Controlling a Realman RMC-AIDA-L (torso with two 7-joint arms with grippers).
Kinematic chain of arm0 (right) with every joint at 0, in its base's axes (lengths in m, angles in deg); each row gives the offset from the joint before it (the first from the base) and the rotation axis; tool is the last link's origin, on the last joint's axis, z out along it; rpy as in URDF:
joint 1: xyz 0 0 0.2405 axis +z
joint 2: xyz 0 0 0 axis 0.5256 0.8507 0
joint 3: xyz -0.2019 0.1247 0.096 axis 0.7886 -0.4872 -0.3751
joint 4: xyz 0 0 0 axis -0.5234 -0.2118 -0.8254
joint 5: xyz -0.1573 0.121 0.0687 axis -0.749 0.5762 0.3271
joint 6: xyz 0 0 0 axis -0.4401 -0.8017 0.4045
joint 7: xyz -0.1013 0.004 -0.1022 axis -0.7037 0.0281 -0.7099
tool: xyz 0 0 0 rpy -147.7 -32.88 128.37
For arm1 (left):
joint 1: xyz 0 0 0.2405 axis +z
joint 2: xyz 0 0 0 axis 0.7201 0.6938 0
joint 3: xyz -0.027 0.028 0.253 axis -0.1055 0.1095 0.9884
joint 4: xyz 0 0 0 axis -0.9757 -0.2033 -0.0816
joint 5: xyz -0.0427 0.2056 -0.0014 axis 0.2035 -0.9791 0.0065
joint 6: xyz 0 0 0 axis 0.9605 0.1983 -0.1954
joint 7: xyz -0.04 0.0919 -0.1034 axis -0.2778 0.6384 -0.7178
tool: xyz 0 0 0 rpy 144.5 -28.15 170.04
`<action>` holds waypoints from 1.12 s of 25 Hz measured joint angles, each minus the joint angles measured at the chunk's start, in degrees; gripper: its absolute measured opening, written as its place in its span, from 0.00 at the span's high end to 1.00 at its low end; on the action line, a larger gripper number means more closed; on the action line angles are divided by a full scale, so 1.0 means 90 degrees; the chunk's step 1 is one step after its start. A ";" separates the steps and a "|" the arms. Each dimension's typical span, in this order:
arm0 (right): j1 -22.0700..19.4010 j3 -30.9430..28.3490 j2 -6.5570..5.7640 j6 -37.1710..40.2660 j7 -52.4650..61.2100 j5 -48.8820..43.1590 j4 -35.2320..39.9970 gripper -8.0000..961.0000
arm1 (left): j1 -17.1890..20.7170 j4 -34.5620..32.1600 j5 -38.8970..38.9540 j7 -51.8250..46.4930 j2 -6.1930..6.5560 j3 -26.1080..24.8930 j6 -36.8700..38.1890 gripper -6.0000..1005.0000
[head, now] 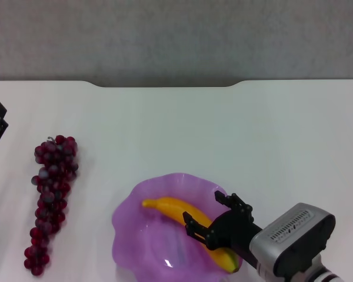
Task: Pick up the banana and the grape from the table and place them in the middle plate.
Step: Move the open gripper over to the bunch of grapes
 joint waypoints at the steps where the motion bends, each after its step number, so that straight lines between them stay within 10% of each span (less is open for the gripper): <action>1: 0.0018 0.0000 -0.0003 -0.0026 -0.0005 -0.0013 0.0003 0.09 | 0.0003 0.0000 0.0000 0.0000 0.0000 0.0000 0.0000 0.24; 28: -0.0910 -0.0681 -0.0082 -0.4373 -0.0031 -0.0225 -0.0273 0.28 | -0.0009 0.0069 -0.0280 0.0000 0.0027 0.0060 0.0001 0.24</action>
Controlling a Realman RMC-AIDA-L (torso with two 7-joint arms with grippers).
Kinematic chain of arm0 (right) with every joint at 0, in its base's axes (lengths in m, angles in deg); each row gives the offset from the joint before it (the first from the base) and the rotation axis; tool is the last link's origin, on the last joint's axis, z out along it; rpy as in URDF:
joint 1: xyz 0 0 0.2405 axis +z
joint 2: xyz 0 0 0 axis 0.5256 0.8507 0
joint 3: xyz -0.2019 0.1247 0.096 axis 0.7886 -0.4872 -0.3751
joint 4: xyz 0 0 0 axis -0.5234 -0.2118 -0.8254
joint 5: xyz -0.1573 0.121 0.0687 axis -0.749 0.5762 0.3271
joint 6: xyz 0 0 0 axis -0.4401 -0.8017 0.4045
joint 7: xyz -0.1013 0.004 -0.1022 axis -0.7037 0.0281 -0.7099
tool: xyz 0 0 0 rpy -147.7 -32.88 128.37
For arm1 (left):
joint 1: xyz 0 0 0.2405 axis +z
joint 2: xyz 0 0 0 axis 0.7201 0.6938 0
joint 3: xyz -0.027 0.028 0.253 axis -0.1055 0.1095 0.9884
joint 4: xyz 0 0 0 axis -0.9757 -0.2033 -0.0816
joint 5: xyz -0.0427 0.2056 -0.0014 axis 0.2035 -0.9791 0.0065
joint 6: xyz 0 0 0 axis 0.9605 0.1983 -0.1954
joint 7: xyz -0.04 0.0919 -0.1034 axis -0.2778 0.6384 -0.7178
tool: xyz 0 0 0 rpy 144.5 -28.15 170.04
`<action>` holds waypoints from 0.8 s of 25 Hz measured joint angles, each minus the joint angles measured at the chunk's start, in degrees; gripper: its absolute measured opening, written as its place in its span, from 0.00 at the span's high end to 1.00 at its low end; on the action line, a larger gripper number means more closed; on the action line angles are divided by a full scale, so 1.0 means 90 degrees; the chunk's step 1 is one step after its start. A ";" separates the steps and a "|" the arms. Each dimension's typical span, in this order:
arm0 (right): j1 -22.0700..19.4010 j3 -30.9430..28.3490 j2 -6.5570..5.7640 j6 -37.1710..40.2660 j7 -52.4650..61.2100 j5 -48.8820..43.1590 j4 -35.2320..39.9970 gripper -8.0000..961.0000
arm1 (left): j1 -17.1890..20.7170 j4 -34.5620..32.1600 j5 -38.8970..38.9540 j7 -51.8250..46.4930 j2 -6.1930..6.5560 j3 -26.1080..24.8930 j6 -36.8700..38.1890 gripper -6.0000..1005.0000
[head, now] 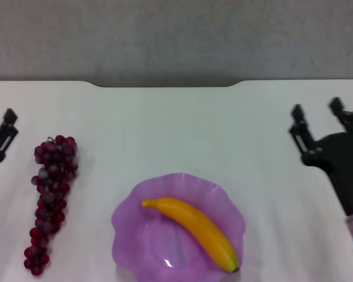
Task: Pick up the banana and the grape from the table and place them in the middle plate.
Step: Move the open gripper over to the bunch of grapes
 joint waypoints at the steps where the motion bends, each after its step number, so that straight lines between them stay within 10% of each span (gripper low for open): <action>1: -0.0075 -0.0081 0.0014 -0.0048 0.0000 0.0000 -0.0049 0.28 | -0.0014 0.0002 -0.0168 0.0000 0.0009 0.0000 0.0000 0.24; 20: -0.0387 -0.0243 0.0065 -0.0046 0.0041 0.0323 -0.0446 0.29 | -0.0548 0.0262 -0.1372 -0.0047 -0.0061 -0.0011 -0.1441 0.24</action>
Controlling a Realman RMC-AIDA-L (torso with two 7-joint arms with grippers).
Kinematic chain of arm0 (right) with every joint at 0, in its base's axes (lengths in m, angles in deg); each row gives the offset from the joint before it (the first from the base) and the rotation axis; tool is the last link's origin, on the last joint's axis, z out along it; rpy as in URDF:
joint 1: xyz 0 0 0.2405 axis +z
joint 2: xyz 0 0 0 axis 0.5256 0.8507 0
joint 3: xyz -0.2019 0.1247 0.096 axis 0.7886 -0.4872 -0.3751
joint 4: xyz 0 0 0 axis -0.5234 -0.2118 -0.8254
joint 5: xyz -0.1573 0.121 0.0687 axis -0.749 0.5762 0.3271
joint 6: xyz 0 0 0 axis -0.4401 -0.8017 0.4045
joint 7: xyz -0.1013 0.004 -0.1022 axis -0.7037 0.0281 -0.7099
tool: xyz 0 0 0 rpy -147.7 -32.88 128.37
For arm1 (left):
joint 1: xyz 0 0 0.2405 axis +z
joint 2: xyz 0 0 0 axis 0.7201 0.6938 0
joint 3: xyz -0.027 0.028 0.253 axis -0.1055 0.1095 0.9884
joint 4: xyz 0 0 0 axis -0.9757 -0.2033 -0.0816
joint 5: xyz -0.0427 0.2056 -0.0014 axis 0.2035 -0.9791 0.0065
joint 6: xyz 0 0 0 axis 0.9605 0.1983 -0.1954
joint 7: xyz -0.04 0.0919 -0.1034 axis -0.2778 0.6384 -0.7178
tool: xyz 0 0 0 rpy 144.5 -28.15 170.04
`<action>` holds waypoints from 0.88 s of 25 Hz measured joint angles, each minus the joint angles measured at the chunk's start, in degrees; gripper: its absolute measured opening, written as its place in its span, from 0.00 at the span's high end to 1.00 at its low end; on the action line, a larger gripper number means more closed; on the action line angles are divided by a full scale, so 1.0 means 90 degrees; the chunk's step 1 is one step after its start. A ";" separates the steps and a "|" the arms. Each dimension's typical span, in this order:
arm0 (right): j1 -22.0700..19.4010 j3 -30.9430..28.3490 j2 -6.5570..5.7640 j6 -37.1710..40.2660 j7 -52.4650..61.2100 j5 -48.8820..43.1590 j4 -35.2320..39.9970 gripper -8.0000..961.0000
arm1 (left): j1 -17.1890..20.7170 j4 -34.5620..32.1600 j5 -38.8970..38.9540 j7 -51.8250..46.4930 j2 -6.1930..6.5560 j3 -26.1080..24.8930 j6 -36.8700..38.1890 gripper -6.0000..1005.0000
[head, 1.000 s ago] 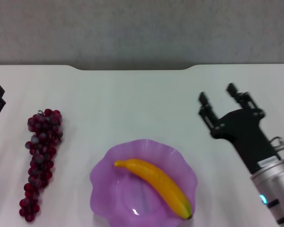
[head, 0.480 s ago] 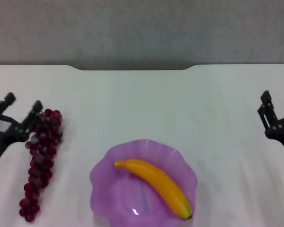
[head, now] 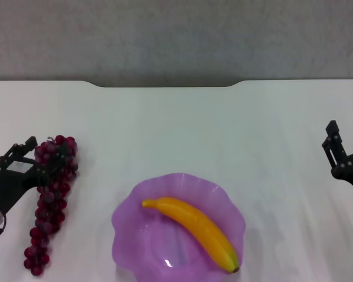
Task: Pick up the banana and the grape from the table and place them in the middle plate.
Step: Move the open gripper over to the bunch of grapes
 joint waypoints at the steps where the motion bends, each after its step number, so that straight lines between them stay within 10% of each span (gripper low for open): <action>1: 0.0000 0.0005 0.0000 0.0000 0.0000 0.0000 -0.0002 0.29 | -0.0050 0.0001 -0.0002 -0.0141 -0.0002 -0.0003 -0.0332 0.24; 22: -0.0030 0.0017 0.0000 0.0004 -0.0019 -0.0015 -0.0001 0.30 | -0.0123 0.0005 -0.0329 -0.0276 -0.0020 0.0001 -0.1677 0.12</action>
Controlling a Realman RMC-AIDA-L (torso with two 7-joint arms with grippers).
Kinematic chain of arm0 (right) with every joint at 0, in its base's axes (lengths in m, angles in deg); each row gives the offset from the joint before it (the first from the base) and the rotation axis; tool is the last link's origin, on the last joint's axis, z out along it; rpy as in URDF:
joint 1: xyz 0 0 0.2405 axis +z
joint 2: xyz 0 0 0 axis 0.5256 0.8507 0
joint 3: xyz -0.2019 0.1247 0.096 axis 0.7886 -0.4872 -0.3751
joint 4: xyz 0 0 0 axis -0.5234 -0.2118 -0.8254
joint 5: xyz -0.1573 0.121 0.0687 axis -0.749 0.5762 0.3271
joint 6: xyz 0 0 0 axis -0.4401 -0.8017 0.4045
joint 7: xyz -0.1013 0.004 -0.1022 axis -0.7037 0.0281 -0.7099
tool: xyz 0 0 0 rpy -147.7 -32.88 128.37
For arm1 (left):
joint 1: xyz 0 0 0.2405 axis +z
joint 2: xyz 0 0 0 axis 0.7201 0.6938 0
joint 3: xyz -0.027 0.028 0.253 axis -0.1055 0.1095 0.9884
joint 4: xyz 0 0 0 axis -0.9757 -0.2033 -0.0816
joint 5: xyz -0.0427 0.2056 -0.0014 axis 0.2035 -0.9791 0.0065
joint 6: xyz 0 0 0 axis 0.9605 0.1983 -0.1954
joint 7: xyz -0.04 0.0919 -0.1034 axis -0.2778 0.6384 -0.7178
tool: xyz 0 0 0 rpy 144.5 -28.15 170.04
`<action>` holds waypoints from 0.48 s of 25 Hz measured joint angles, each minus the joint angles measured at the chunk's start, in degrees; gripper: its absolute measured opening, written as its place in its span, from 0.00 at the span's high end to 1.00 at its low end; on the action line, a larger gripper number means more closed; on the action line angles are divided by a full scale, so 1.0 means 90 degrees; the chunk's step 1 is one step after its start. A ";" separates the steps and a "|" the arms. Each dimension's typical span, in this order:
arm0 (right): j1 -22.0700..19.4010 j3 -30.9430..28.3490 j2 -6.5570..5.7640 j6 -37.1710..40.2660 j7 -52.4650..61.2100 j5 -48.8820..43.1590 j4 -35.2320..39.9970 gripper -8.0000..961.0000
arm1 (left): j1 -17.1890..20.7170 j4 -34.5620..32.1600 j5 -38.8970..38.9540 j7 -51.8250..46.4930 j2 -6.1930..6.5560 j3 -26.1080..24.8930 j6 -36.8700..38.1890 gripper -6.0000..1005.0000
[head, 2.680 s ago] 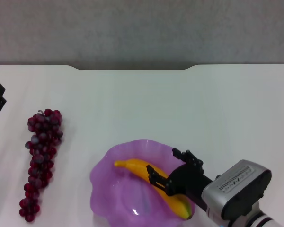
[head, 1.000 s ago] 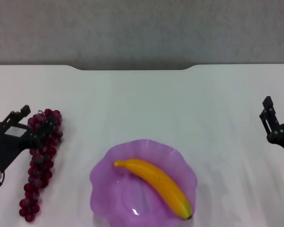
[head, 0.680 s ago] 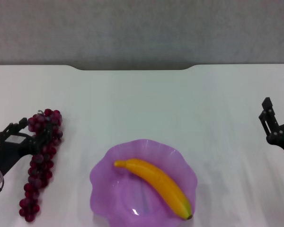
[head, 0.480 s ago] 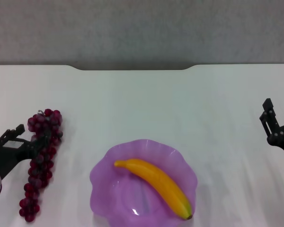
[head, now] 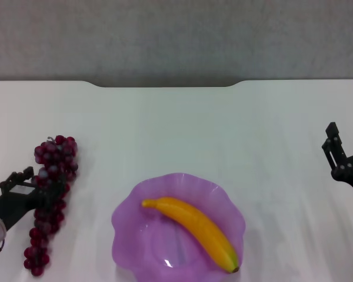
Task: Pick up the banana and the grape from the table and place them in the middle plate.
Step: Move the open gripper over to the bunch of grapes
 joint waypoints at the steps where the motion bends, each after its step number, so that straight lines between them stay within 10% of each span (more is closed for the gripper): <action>1: -0.0002 -0.0001 0.0000 0.0000 -0.0002 0.0002 0.0000 0.30 | 0.0000 -0.0008 -0.0047 -0.0005 -0.0002 0.0000 -0.0008 0.12; 12: 0.0000 -0.0001 0.0000 -0.0005 -0.0018 0.0009 -0.0002 0.30 | 0.0008 -0.0057 -0.0390 -0.0014 -0.0010 0.0000 0.0022 0.12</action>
